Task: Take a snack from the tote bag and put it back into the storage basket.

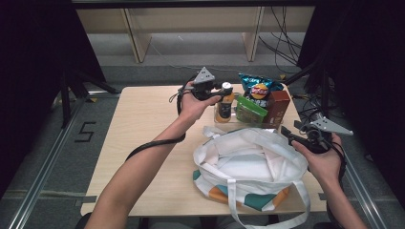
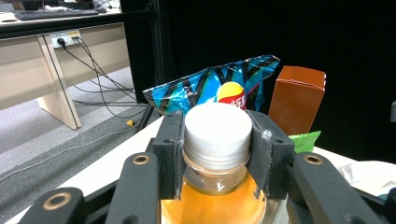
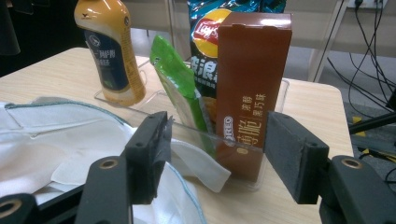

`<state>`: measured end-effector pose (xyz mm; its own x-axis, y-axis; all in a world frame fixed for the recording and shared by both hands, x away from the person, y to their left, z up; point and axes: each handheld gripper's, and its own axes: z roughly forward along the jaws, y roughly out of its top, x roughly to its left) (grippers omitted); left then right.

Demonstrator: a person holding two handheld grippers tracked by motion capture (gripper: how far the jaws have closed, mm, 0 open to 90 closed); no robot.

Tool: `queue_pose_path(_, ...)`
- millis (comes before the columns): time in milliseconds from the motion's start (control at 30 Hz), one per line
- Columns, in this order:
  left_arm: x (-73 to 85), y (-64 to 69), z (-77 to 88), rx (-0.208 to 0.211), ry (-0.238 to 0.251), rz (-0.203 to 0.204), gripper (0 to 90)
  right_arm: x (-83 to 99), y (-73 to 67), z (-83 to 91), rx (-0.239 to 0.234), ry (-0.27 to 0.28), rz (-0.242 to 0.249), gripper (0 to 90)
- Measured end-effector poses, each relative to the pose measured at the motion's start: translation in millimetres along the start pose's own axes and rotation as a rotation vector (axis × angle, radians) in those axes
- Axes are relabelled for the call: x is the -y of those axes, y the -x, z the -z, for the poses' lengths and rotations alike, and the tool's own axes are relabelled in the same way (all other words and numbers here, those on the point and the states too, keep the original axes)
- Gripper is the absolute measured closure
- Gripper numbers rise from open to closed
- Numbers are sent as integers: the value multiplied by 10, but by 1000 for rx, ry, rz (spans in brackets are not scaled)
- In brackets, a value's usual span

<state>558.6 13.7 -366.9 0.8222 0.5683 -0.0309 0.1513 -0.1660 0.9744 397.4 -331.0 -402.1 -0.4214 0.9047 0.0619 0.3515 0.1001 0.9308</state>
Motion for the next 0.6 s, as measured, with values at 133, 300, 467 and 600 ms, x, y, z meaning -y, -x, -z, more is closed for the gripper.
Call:
queue_pose_path(133,1,10,-8,0,-1,2,589,-2,10,2,7,9,13,414)
queue_pose_path(300,-1,13,-12,3,-3,-2,589,8,-10,2,26,23,-9,414)
queue_pose_path(467,8,11,-15,0,-4,0,589,3,11,-4,19,23,20,414)
queue_pose_path(600,16,17,-18,2,-6,1,589,1,-10,8,11,-6,-10,414)
